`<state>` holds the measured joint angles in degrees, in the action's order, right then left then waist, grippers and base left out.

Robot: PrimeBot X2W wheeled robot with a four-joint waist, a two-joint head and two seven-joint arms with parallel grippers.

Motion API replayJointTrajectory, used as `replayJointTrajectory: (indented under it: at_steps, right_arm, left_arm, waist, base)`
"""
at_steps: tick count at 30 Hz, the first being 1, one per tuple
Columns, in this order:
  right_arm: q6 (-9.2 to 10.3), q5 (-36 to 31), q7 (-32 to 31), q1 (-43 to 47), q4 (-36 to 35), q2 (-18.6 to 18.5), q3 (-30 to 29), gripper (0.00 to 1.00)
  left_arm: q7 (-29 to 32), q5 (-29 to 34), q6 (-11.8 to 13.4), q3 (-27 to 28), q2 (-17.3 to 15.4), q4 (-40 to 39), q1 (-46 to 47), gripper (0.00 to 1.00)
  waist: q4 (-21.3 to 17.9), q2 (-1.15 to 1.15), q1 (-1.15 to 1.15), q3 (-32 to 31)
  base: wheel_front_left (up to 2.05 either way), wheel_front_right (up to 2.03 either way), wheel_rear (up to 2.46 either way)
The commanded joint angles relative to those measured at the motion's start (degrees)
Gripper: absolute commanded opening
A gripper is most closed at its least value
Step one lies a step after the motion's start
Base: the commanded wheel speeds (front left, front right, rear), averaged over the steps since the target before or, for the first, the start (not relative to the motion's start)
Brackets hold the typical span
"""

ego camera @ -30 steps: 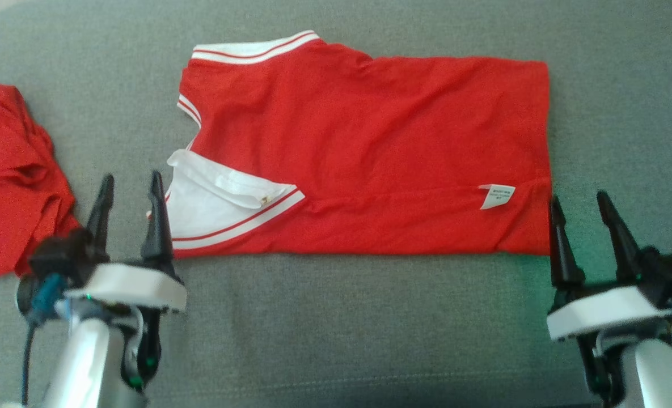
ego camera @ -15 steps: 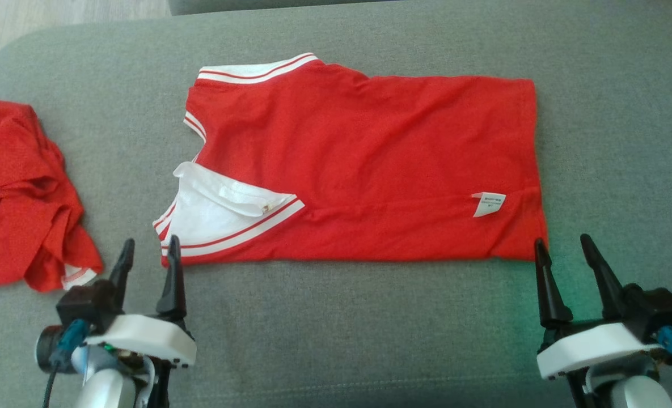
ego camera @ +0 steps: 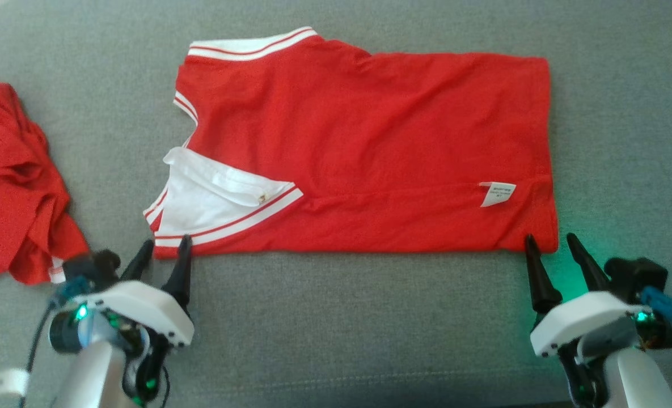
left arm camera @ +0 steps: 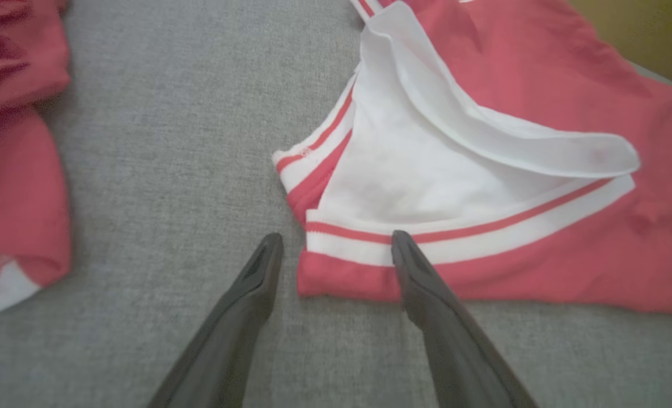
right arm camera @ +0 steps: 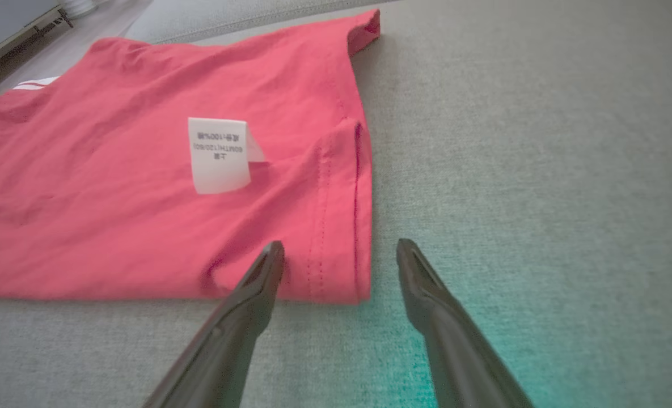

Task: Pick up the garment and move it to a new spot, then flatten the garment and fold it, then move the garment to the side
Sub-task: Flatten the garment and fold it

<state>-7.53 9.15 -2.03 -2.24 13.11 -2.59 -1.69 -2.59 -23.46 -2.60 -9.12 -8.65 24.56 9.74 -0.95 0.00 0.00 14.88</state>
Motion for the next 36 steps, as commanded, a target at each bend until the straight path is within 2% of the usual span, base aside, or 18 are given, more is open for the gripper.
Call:
replayJointTrajectory:
  at_steps: [1, 7, 8, 9, 11, 17, 23, 36]
  right_arm:
    - [0.04, 0.6, -0.6, -2.1, -0.8, -0.3, 1.2, 1.0]
    - [0.04, 2.6, -3.9, -4.9, 2.9, -0.3, 0.9, 1.0]
    - [0.04, 3.1, -4.4, -5.2, 3.4, -0.3, 1.1, 0.99]
    - [0.04, 3.6, -4.9, -5.4, 3.9, -0.3, 1.3, 0.59]
    - [0.04, 3.8, -5.1, -5.6, 3.9, -0.3, 1.6, 0.0]
    - [0.04, 4.6, -5.3, -5.3, 2.5, -0.3, 1.5, 0.0]
    - [0.04, 4.3, -6.3, -3.3, 0.0, -0.3, 1.6, 0.0]
    - [0.04, 5.2, -12.2, 8.1, -7.4, -2.1, -0.9, 0.0]
  left_arm:
    - [1.0, -0.5, -0.2, 2.1, -1.4, -0.6, 2.5, 1.0]
    - [7.0, -3.6, -2.1, 1.3, -1.5, 2.1, 5.3, 1.0]
    - [7.9, -4.0, -2.4, 1.0, -1.6, 2.4, 5.6, 0.92]
    - [8.6, -4.2, -2.7, 0.7, -1.8, 2.5, 5.8, 0.6]
    - [10.1, -4.6, -3.2, -0.2, -2.0, 2.6, 6.0, 0.0]
    - [10.4, -4.6, -3.4, -1.1, -2.9, 0.7, 5.9, 0.0]
    - [9.1, -4.7, -1.1, 0.0, -3.2, -2.7, 3.6, 0.0]
    - [10.8, -6.7, 3.3, 1.1, -2.3, -11.8, -9.4, 0.0]
  waist:
    - [0.0, 0.0, 0.0, 0.9]
    - [0.5, 0.0, 0.0, 2.9]
    - [0.6, 0.0, 0.0, 3.1]
    - [0.6, 0.0, 0.0, 3.2]
    - [0.6, 0.0, 0.0, 3.4]
    - [0.5, 0.0, 0.0, 3.7]
    - [0.6, 0.0, 0.0, 2.8]
    - [2.6, 0.0, 0.0, -2.8]
  base:
    - [0.0, 0.0, 0.0]
    - [0.0, 0.0, 0.0]
    - [0.0, 0.0, 0.0]
    - [0.0, 0.0, 0.0]
    - [0.0, 0.0, 0.0]
    - [0.0, 0.0, 0.0]
    - [0.0, 0.0, 0.0]
    - [0.0, 0.0, 0.0]
